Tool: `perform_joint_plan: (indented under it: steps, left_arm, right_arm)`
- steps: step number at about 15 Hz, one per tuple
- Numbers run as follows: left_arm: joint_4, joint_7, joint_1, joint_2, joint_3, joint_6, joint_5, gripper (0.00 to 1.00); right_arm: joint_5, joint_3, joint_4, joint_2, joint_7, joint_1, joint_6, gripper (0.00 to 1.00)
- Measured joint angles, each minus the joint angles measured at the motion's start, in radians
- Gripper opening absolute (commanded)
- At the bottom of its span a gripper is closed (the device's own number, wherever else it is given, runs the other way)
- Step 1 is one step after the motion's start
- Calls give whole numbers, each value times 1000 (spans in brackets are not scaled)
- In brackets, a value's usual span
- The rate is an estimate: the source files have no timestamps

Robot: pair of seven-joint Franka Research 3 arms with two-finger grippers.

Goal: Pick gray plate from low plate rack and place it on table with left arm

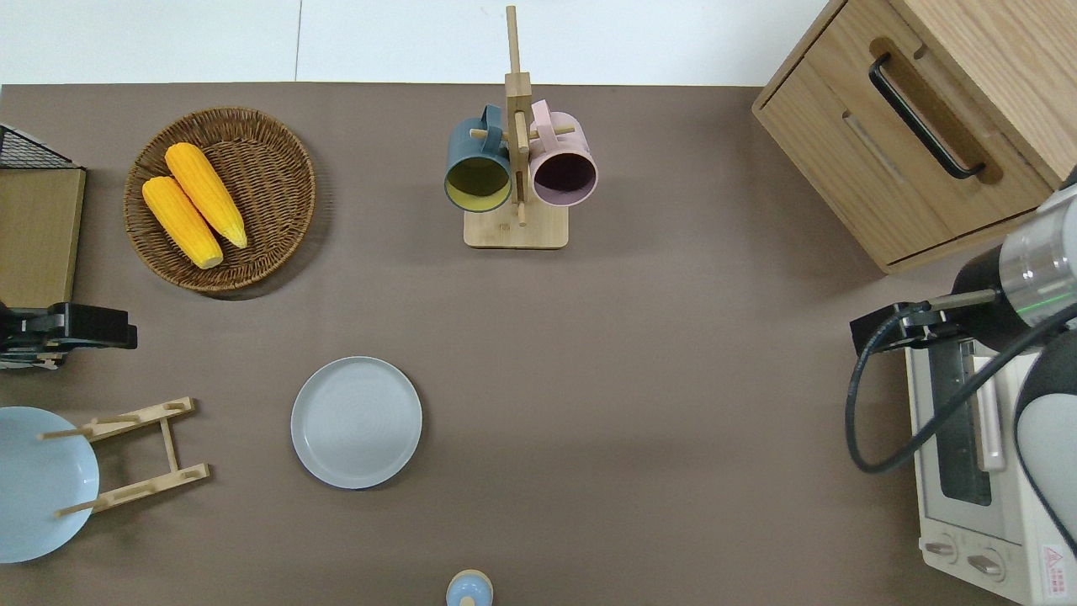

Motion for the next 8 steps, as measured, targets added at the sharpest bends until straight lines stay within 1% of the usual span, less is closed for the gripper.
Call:
perform_joint_plan:
  steps: [8]
  left_arm:
    - [9,0,1,4,-8,2,0,993]
  right_arm:
    - [0,0,0,0,0,0,0,983]
